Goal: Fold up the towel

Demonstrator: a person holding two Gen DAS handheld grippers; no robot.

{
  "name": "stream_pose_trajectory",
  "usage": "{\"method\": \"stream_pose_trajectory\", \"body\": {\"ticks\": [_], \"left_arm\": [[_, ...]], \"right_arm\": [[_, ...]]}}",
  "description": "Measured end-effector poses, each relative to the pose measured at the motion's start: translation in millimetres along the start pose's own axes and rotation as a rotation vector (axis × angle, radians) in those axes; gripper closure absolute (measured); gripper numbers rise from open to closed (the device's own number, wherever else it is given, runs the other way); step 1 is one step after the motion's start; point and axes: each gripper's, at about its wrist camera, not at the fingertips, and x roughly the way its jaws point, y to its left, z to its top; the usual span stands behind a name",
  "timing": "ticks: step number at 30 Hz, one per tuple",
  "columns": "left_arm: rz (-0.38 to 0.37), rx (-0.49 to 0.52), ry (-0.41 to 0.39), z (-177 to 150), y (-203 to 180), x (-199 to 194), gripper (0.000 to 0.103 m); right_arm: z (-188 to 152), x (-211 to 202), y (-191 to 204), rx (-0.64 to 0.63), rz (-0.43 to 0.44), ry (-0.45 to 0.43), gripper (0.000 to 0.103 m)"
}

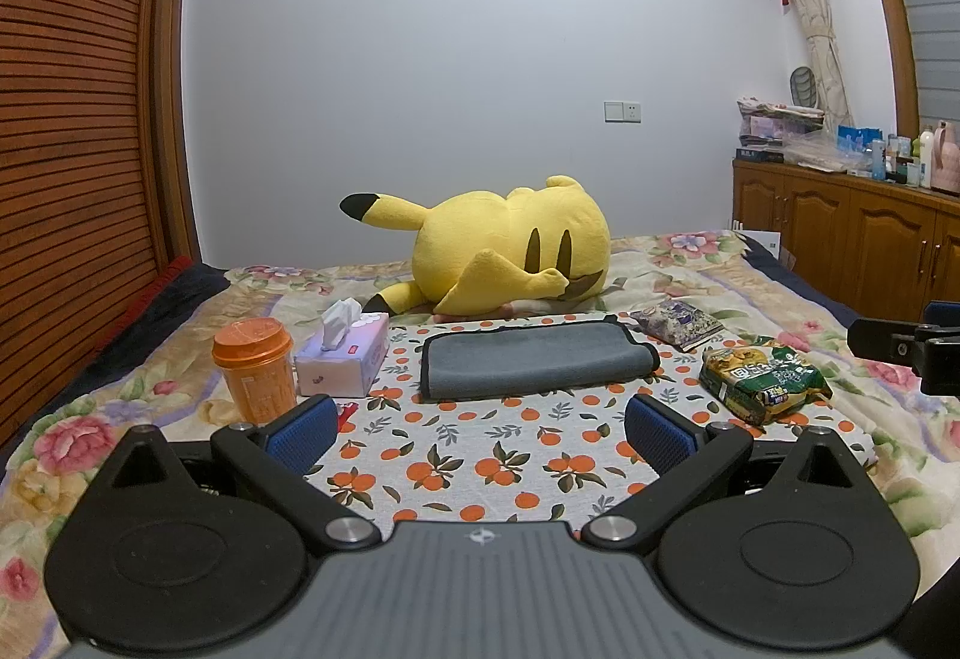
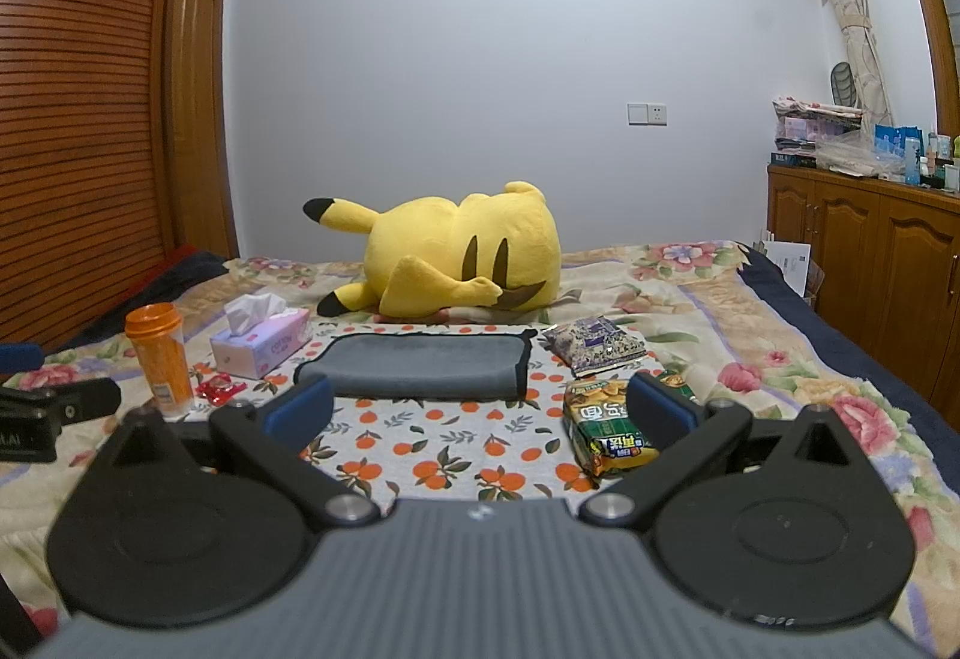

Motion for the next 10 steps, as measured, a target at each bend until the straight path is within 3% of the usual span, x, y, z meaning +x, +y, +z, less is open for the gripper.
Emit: {"method": "stream_pose_trajectory", "body": {"ticks": [10], "left_arm": [[0.000, 0.004, 0.004, -1.5, 1.6, 1.3, 0.000]], "right_arm": [[0.1, -0.2, 0.1, 0.000, 0.000, 0.000, 0.000]]}}
